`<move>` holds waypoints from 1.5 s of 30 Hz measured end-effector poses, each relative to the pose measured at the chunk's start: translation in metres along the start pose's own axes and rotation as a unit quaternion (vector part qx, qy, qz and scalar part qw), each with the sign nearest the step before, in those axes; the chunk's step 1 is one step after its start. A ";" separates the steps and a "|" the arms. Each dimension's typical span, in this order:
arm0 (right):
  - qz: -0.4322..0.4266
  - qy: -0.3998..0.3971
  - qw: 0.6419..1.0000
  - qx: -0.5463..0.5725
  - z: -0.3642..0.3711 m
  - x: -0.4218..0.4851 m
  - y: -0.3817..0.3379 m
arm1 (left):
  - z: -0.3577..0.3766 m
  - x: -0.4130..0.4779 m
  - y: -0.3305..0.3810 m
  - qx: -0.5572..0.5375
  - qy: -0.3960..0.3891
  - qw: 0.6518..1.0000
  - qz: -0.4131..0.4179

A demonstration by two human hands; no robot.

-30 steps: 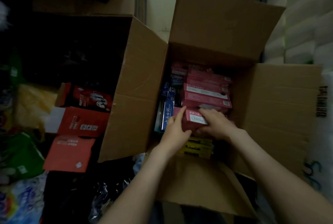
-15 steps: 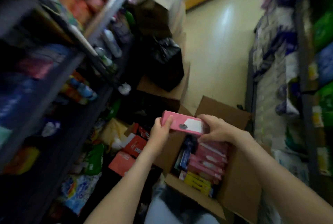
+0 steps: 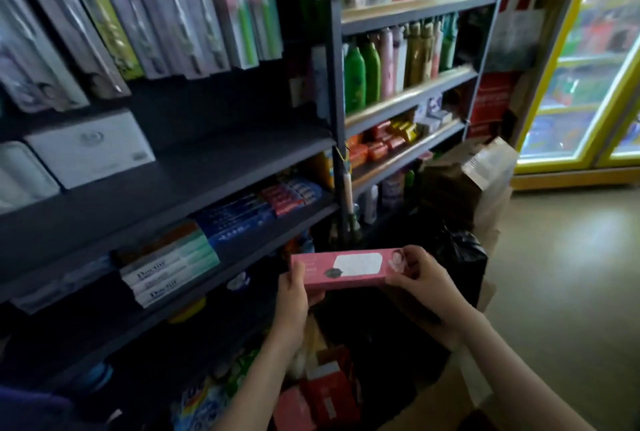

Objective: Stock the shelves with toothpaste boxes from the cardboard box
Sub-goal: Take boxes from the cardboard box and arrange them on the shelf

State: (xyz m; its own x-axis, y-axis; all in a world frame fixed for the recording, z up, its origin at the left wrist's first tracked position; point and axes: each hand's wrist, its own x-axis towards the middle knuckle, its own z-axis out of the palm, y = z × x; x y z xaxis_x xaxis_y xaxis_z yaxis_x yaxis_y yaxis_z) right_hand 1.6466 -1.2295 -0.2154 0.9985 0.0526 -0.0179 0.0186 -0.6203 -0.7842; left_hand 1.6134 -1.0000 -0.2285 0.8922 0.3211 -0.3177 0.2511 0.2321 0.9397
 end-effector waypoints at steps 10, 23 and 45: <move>-0.088 0.028 0.993 0.081 0.065 0.142 -0.106 | -0.047 0.083 0.105 0.095 0.055 0.985 0.130; -0.180 -0.101 0.978 -0.017 0.110 0.374 -0.205 | -0.088 0.304 0.217 0.425 0.118 0.855 0.274; -0.241 -0.040 0.959 -0.143 0.130 0.417 -0.196 | -0.061 0.421 0.247 0.489 0.211 0.824 0.192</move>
State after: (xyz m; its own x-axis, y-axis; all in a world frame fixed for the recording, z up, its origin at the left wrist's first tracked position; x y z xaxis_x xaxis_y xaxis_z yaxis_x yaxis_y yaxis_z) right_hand 2.0526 -0.9845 -0.1498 0.8630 0.4407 0.2470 0.5024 -0.6975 -0.5110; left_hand 2.0280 -0.7511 -0.1380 0.8182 0.5370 0.2053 0.3477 -0.7466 0.5672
